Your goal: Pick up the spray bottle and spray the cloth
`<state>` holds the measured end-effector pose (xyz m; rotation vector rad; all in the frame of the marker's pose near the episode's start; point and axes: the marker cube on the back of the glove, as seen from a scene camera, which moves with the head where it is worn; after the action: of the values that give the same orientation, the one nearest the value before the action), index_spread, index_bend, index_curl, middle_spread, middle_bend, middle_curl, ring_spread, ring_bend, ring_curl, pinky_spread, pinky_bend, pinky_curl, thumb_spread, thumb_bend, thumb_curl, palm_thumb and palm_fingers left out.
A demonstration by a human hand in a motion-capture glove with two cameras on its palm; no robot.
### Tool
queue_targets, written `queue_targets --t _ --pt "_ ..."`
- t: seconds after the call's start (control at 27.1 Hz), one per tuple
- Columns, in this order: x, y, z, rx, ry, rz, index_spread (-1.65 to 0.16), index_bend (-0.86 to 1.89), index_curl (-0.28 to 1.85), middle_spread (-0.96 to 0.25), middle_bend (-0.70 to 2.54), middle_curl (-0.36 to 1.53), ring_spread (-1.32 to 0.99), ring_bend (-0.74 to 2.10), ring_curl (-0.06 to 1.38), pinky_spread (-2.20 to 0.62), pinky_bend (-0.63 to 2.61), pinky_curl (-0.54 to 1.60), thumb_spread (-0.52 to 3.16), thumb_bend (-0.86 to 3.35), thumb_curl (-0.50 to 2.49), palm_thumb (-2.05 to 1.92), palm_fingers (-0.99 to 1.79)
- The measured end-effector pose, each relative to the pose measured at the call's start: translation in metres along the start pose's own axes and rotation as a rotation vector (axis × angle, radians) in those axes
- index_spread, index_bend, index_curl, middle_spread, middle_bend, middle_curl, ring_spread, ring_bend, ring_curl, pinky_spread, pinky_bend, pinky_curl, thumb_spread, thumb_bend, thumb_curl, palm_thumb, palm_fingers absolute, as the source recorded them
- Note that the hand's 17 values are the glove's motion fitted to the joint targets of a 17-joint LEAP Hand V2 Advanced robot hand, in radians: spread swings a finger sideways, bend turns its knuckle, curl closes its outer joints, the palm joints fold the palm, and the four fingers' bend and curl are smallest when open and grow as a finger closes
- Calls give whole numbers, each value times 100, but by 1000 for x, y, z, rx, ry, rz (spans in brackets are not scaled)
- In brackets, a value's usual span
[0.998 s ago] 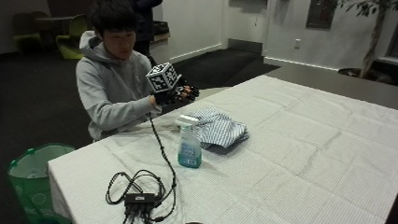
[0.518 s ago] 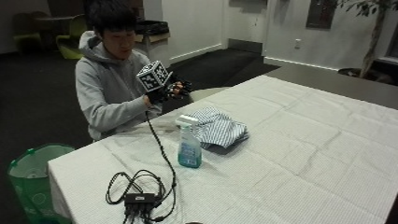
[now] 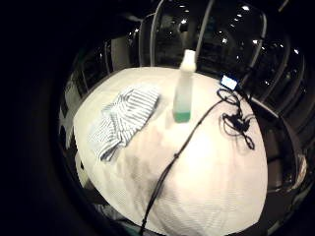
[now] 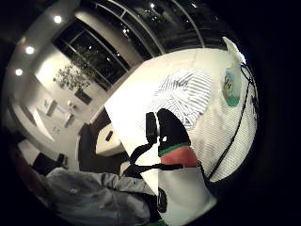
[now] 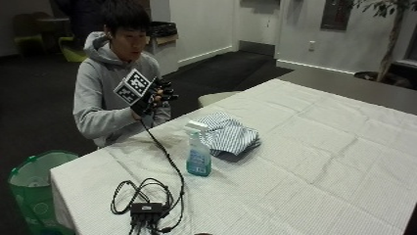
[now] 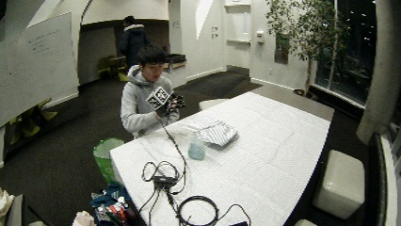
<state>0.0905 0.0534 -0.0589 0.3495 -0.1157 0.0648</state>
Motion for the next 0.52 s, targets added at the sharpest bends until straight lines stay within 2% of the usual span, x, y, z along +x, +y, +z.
queue_targets --t 0.3,0.52 --pt "39 6 -1 76 -85 139 -34 9 13 -2 32 33 7 37 26 24 55 33 106 2 35 63 11" --pt "64 -6 18 69 -123 224 -33 9 13 -2 33 34 7 39 27 24 55 33 106 -1 36 65 8"
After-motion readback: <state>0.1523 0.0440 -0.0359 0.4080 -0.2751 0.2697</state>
